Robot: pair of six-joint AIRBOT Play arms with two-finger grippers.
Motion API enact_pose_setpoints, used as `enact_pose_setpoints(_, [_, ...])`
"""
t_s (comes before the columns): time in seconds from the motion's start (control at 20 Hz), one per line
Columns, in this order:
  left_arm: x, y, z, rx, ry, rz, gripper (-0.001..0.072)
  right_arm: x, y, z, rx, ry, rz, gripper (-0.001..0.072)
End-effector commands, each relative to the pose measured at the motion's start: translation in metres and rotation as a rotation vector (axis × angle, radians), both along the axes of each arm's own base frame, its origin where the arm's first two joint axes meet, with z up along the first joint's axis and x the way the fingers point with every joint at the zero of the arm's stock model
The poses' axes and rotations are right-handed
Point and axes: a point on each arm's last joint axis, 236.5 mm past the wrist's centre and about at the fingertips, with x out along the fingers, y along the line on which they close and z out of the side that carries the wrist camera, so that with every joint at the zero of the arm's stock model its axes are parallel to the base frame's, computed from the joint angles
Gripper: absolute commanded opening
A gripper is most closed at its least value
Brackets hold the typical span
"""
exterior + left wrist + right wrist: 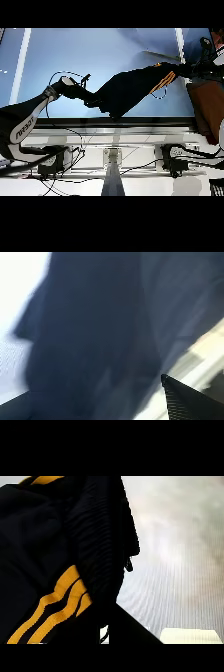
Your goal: Fold the clothes and pants, and hang the long-sleeved shirts on hangers.
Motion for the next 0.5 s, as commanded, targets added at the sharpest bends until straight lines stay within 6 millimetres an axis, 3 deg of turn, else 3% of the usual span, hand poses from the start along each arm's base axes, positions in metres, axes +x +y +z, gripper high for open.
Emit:
enact_pose_setpoints(0.0, [0.021, -0.023, -0.011, -0.039, -0.069, 0.074, 0.0557, 0.0, 0.0, 0.0, 0.001, 0.002, -0.001, 0.0023])
enact_pose_setpoints(0.05, [0.028, -0.022, -0.011, -0.033, -0.096, 0.09, 0.0387, 0.0, 0.0, -0.001, 0.001, 0.002, -0.001, 0.0023])
enact_pose_setpoints(0.1, [0.034, -0.019, -0.011, -0.028, -0.115, 0.094, 0.0138, 0.0, -0.001, -0.001, -0.003, 0.003, 0.0, 0.0023])
enact_pose_setpoints(0.15, [0.039, -0.014, -0.009, -0.031, -0.136, 0.083, 0.0011, -0.001, -0.003, -0.001, -0.014, 0.005, 0.002, 0.0047])
enact_pose_setpoints(0.2, [0.041, -0.007, -0.004, -0.037, -0.144, 0.067, 0.0012, -0.003, -0.007, -0.003, -0.034, 0.013, 0.006, 0.0126])
enact_pose_setpoints(0.3, [0.039, 0.018, 0.006, -0.021, -0.143, -0.007, 0.0012, -0.008, -0.016, -0.006, -0.078, 0.036, 0.016, 0.0466])
enact_pose_setpoints(0.35, [0.033, 0.037, 0.01, 0.008, -0.143, -0.071, 0.0012, -0.012, -0.015, -0.008, -0.076, 0.052, 0.021, 0.05])
enact_pose_setpoints(0.45, [0.022, 0.086, 0.013, 0.121, -0.152, -0.186, 0.0012, -0.021, -0.009, -0.011, -0.056, 0.091, 0.035, 0.05])
